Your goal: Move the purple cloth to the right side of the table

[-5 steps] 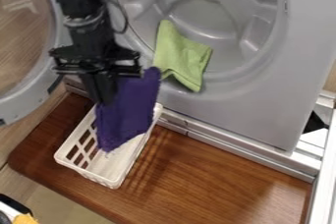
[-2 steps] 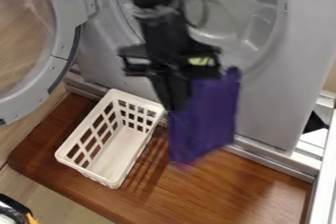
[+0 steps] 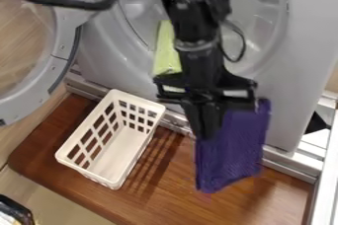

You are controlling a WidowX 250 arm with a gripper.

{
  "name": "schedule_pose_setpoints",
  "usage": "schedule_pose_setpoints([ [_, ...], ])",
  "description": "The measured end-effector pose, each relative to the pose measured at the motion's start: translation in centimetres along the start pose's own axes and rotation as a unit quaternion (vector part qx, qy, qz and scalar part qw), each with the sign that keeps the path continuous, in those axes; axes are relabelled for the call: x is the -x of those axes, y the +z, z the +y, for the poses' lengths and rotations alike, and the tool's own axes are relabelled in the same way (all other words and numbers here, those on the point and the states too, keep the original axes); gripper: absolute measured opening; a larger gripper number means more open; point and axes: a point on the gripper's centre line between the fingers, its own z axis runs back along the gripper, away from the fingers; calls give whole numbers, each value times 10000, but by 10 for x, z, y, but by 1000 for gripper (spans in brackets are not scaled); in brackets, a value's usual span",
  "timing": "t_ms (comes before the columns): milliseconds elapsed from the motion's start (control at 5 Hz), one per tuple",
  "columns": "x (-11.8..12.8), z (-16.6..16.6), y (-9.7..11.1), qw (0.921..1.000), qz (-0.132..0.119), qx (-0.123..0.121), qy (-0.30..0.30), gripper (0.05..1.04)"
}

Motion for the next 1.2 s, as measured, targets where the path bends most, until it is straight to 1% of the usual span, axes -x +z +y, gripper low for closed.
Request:
schedule_pose_setpoints([
  [200,-6,0,-31,9996,267,-11,87,80],
  [400,-9,-3,-56,9990,425,-9,134,80],
  [600,-13,-4,-73,9985,502,55,231,80],
  [800,-15,-1,-86,9974,502,63,512,110],
  [1000,-19,6,-89,9956,419,-21,840,293],
  [1200,-19,14,-89,9929,423,-98,1104,588],
])
